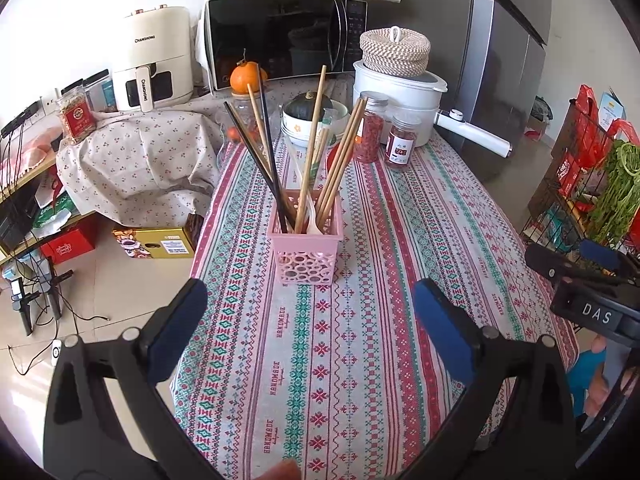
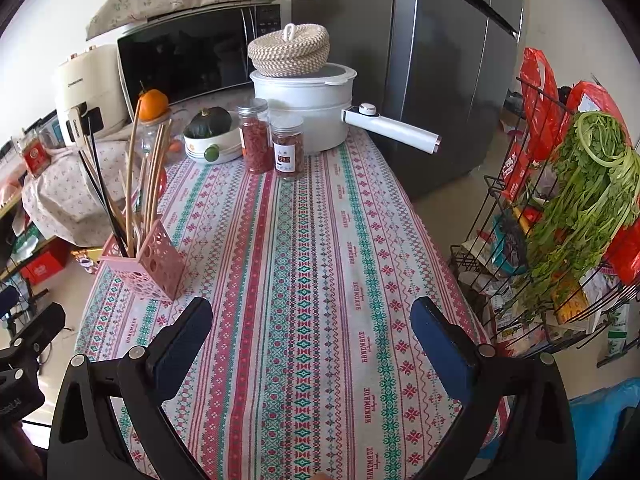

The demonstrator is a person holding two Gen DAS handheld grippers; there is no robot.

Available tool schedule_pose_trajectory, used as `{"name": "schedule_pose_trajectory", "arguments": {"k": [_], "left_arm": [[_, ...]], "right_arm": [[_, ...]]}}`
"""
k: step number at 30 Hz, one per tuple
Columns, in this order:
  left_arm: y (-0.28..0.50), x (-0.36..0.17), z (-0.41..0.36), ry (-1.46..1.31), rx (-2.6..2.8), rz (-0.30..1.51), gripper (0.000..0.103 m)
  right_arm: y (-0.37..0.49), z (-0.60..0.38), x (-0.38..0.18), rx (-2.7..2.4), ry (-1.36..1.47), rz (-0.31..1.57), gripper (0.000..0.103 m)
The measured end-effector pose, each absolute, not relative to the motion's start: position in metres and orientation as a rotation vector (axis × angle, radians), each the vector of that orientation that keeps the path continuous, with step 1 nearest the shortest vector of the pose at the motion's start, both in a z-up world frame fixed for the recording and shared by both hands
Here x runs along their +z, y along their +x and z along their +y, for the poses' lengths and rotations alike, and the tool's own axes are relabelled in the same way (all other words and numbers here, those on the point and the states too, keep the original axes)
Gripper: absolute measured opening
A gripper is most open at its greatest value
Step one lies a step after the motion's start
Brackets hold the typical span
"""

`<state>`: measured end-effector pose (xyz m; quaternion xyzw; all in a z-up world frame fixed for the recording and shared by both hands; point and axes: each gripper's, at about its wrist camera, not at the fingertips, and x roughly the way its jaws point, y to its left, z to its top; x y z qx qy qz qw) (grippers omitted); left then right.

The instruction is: Organize utensils

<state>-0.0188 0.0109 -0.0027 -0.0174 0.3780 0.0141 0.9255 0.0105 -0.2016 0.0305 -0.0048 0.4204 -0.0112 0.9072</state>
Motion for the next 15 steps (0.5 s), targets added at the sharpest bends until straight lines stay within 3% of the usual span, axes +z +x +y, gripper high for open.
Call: {"name": "schedule_pose_trajectory", "arguments": {"k": [15], "left_arm": [[-0.0177,-0.0053,0.0073,-0.028,0.024,0.79,0.102]], "right_arm": [[0.0123,-0.2019,0.029,-0.024,-0.011,0.872,0.101]]}}
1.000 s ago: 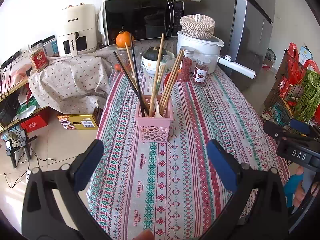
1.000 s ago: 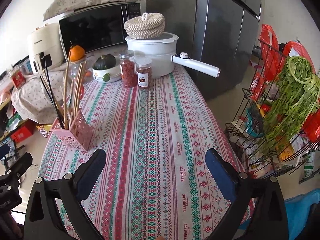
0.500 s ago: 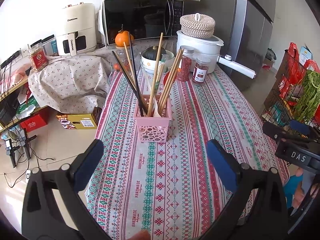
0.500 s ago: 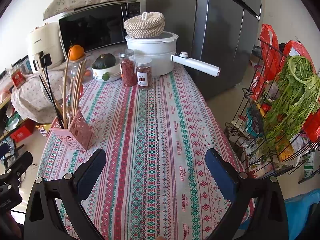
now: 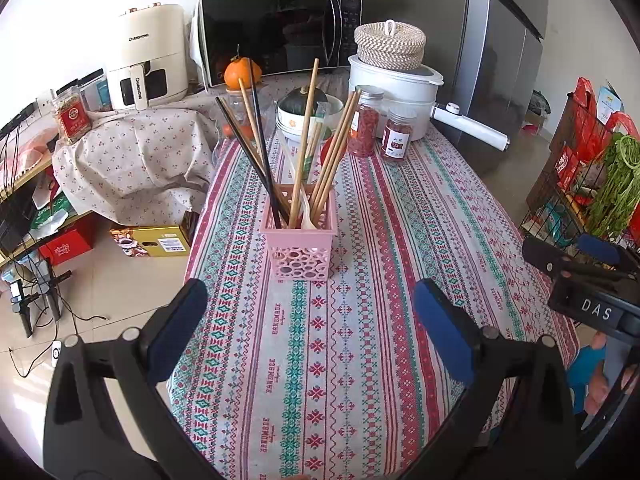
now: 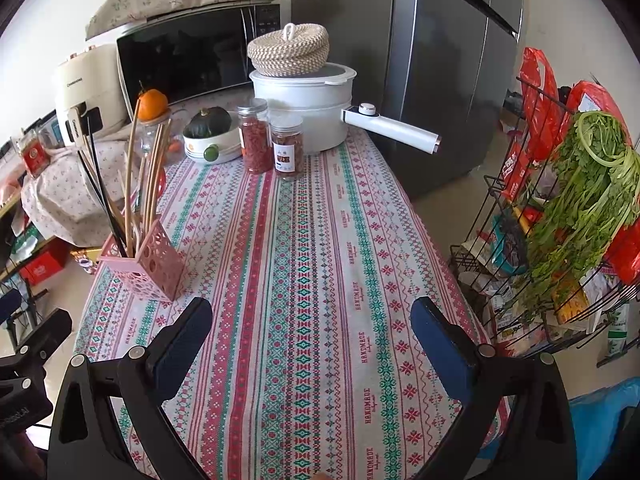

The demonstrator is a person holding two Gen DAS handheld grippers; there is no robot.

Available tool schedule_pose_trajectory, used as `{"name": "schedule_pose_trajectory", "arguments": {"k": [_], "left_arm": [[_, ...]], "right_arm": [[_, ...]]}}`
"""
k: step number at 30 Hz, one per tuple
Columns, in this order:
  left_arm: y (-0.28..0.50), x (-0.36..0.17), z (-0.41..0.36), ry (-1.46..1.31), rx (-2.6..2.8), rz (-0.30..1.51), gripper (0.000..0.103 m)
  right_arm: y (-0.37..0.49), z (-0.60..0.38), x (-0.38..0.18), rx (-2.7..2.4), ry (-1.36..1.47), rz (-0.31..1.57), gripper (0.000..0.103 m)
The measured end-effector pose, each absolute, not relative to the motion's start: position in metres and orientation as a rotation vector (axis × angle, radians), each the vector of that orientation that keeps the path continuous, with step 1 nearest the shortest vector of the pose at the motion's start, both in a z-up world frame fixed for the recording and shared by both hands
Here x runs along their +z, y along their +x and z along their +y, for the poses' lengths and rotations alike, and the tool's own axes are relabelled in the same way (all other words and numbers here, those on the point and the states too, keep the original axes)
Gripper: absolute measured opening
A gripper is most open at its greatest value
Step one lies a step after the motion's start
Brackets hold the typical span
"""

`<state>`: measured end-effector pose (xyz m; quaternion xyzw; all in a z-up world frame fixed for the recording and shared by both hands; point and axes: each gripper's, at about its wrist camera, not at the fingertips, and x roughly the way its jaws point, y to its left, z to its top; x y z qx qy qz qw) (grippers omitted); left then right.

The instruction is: Organize utensils

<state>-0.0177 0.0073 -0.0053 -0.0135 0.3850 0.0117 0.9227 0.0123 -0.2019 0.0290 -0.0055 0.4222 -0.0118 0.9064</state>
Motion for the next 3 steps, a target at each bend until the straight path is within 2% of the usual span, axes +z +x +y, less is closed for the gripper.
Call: {"name": "schedule_pose_trajectory", "arguments": {"k": [3], "left_arm": [[-0.0131,-0.0122,0.0084,-0.03,0.024,0.811,0.102]], "right_arm": [[0.0162,-0.2012,0.0227,-0.024,-0.015,0.887,0.101]]}}
